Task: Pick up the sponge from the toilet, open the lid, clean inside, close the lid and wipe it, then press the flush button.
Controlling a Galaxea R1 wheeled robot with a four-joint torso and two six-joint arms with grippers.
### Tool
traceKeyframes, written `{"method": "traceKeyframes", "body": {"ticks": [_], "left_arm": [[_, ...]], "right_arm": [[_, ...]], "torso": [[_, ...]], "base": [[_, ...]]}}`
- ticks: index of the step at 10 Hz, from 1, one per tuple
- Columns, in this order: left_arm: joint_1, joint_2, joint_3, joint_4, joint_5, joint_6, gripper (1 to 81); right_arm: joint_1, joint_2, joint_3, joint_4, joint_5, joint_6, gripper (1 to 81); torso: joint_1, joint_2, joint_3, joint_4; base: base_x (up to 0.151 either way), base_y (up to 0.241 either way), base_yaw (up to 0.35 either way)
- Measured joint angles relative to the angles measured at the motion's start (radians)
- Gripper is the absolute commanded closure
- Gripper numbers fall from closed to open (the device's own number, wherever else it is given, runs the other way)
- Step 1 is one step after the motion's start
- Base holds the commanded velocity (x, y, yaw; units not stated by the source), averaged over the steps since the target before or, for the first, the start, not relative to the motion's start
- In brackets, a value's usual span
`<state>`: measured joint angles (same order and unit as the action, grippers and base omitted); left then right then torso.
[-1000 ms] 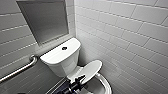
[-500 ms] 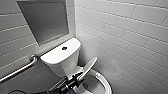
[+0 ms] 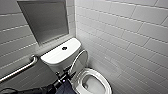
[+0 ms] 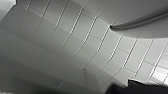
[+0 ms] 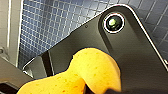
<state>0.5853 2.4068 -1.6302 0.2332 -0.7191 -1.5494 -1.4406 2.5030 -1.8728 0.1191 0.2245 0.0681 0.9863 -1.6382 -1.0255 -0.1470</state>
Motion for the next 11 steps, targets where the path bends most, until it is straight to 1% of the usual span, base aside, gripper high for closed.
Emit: {"method": "traceKeyframes", "body": {"ticks": [1,3,5,7,8,9,10,11], "left_arm": [[-0.008,-0.011,-0.01,-0.029,-0.011,-0.019,1.0],[-0.018,-0.035,-0.013,-0.066,-0.002,-0.038,1.0],[-0.031,-0.066,-0.011,-0.092,0.027,-0.071,1.0],[-0.036,-0.092,-0.004,-0.104,0.053,-0.081,1.0],[-0.033,-0.099,-0.001,-0.078,0.056,-0.094,1.0],[-0.02,-0.119,0.008,-0.031,0.044,-0.101,1.0],[0.003,-0.153,0.015,0.047,0.014,-0.033,1.0],[0.045,-0.204,0.017,0.158,0.038,0.051,1.0]], "right_arm": [[-0.001,-0.004,0.007,0.0,0.0,0.0,81.1],[-0.001,-0.005,0.013,0.0,0.003,-0.003,81.1],[-0.001,-0.009,0.02,0.0,0.004,-0.004,81.1],[-0.003,-0.01,0.021,0.0,0.005,-0.004,81.1],[-0.003,-0.009,0.021,0.0,0.006,-0.005,81.1],[-0.003,-0.009,0.021,0.0,0.007,-0.005,81.1],[-0.003,-0.01,0.024,0.0,0.008,-0.005,81.1],[-0.003,-0.01,0.024,0.0,0.009,-0.006,81.1]], "torso": [[0.0,0.0,0.0,0.0],[0.0,0.0,0.0,0.0],[0.0,0.0,0.0,0.0],[0.0,0.0,0.0,-0.001],[0.0,0.0,0.0,-0.001],[0.0,0.0,0.0,-0.002],[0.0,0.0,0.0,-0.002],[0.0,0.0,0.0,-0.002]], "base": [[0.0,0.0,0.0],[0.0,0.0,0.0],[0.0,0.0,0.0],[0.0,0.0,0.0],[0.0,0.0,0.0],[0.0,0.0,0.0],[0.0,0.0,0.0],[0.0,0.0,0.0]]}}
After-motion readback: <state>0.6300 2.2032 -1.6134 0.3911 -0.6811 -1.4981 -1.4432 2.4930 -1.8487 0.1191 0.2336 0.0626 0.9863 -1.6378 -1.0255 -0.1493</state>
